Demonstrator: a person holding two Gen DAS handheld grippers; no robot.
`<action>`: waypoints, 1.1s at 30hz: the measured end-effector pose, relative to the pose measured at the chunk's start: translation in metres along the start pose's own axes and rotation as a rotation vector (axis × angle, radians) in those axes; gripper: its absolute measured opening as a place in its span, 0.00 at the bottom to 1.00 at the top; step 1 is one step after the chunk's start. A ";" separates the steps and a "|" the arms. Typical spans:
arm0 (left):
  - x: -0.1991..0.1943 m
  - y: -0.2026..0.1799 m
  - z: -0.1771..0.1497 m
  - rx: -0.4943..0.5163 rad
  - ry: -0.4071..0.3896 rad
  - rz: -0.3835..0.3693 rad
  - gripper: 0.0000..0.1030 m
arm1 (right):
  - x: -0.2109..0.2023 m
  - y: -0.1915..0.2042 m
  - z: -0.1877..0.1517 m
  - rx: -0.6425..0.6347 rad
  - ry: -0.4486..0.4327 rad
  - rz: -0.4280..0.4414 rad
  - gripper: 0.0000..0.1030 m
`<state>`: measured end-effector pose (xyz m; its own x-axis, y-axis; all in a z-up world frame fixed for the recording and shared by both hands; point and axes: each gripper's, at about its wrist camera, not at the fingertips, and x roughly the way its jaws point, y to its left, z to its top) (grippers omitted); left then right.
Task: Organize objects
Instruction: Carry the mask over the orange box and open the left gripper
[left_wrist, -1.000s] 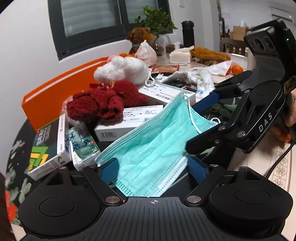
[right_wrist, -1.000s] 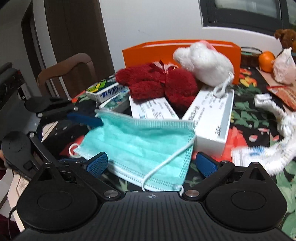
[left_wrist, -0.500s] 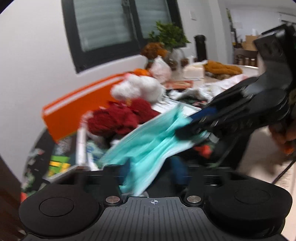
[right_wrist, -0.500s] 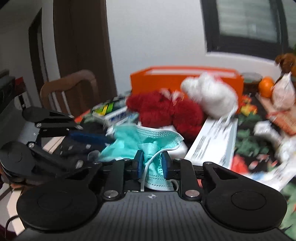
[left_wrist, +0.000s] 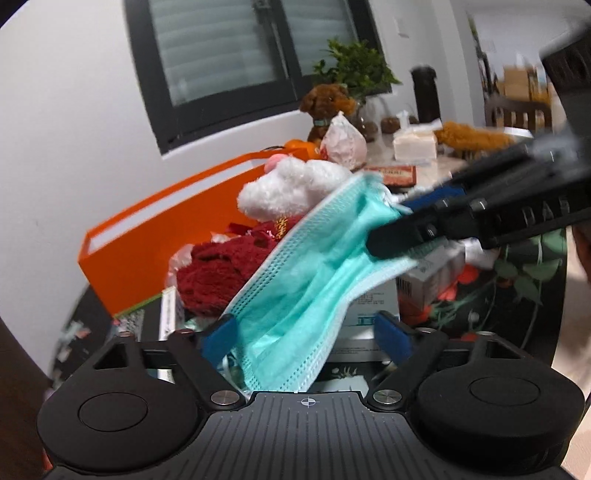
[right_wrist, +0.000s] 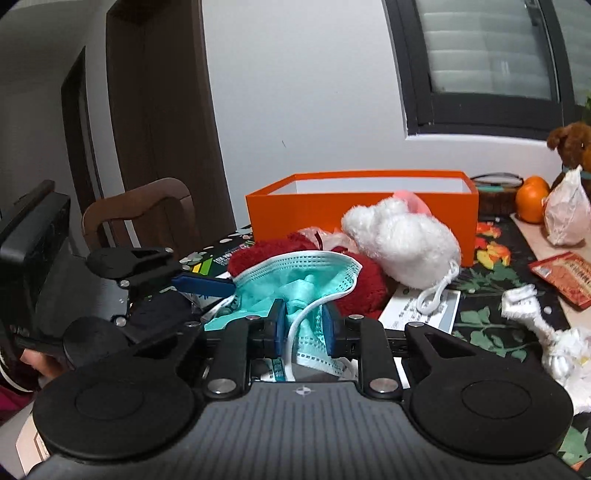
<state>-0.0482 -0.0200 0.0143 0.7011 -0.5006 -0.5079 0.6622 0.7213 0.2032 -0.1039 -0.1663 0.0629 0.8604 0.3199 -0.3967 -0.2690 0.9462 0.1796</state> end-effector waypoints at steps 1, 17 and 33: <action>0.001 0.005 0.000 -0.040 0.001 -0.021 0.88 | 0.002 -0.002 -0.002 0.004 0.005 -0.001 0.25; -0.036 0.034 0.045 -0.139 -0.134 0.170 0.75 | 0.014 0.015 0.040 0.006 -0.126 -0.015 0.26; -0.036 0.054 0.082 -0.068 -0.130 0.233 0.75 | 0.028 0.010 0.069 0.074 -0.206 0.019 0.26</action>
<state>-0.0158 -0.0018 0.1120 0.8636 -0.3711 -0.3413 0.4625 0.8525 0.2435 -0.0524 -0.1507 0.1155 0.9277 0.3143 -0.2015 -0.2605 0.9316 0.2537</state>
